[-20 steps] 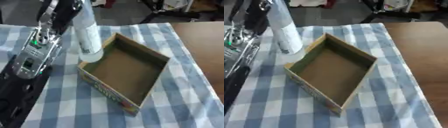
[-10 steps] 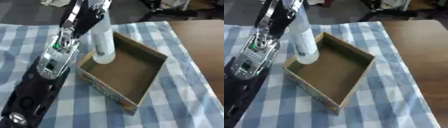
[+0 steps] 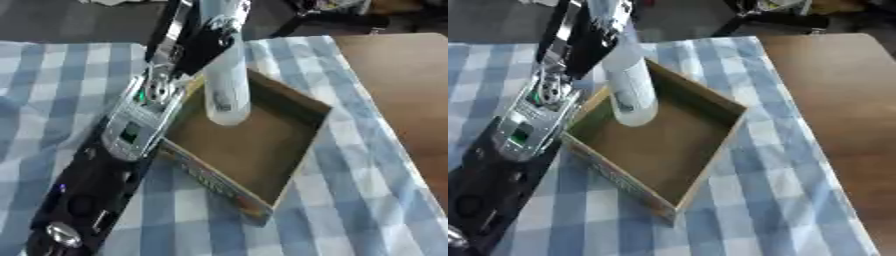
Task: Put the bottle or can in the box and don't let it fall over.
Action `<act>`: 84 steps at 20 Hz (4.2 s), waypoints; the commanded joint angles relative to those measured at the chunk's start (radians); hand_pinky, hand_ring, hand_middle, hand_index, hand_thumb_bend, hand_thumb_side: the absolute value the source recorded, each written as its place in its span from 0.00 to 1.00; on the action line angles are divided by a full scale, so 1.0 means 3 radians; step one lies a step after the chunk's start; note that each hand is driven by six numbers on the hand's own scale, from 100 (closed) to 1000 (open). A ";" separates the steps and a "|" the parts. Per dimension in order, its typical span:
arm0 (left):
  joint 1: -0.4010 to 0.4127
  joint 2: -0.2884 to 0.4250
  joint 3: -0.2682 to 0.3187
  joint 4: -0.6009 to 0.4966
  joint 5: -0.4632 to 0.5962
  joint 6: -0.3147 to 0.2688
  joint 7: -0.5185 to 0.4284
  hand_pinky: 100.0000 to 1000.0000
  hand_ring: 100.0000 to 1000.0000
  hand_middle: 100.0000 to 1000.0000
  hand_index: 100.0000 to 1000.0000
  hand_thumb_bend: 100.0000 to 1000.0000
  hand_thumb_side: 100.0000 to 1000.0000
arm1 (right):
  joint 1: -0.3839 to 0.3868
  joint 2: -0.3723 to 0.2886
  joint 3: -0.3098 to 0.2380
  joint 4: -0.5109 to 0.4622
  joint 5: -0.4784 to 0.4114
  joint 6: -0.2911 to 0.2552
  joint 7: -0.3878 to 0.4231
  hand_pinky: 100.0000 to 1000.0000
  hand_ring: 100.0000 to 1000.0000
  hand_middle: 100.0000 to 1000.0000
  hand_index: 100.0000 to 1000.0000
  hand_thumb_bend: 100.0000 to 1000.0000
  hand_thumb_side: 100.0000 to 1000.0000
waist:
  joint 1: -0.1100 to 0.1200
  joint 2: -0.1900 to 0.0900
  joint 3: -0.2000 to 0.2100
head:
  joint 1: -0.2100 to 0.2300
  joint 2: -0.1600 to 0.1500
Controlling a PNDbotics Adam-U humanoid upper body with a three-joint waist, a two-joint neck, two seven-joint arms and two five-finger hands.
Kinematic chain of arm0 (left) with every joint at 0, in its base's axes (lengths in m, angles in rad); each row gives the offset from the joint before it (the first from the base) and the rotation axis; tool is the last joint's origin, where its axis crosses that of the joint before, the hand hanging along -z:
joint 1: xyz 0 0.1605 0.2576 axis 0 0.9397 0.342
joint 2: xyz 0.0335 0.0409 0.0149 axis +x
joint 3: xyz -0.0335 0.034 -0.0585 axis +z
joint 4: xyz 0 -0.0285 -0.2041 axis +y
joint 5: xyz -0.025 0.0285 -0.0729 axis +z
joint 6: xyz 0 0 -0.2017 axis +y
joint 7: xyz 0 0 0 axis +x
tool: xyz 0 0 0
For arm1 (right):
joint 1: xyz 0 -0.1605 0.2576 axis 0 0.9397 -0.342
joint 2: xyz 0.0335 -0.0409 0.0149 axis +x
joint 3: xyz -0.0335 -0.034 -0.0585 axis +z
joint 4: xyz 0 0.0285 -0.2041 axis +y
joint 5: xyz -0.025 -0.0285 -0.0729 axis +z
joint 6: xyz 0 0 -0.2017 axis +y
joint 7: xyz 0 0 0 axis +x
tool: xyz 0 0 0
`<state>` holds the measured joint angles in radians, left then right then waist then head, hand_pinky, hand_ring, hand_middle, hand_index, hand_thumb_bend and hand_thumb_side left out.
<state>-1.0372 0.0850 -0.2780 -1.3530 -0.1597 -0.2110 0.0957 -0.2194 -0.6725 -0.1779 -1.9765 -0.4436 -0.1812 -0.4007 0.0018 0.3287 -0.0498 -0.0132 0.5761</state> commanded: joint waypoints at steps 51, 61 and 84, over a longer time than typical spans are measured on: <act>0.0327 0.0282 -0.0082 0.0043 -0.0373 0.0952 -0.1314 1.00 1.00 1.00 0.78 0.00 0.54 | 0.0097 -0.0129 -0.0065 -0.0078 0.0007 -0.0022 -0.0067 0.92 0.86 1.00 0.81 0.00 0.43 | 0.0041 -0.0164 0.0135 | -0.0154 0.0024; 0.0335 0.0325 -0.0075 -0.0169 -0.0741 0.1127 -0.1392 1.00 1.00 1.00 0.84 0.00 0.58 | 0.0108 -0.0127 -0.0063 -0.0078 0.0003 -0.0021 -0.0067 0.92 0.86 1.00 0.81 0.00 0.44 | 0.0032 -0.0177 0.0151 | -0.0160 0.0031; 0.0369 0.0415 -0.0027 -0.0366 -0.0482 0.1635 -0.1590 1.00 1.00 1.00 0.87 0.00 0.35 | 0.0156 -0.0156 -0.0071 -0.0078 -0.0003 -0.0019 -0.0084 0.92 0.86 1.00 0.81 0.00 0.46 | 0.0072 -0.0237 0.0179 | -0.0228 0.0105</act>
<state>-0.9141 0.1890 -0.2983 -1.4395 -0.3180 0.2722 -0.3820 -0.1673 -0.6832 -0.1847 -1.9765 -0.4441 -0.1849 -0.4224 0.0278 0.2816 0.0027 -0.0767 0.6052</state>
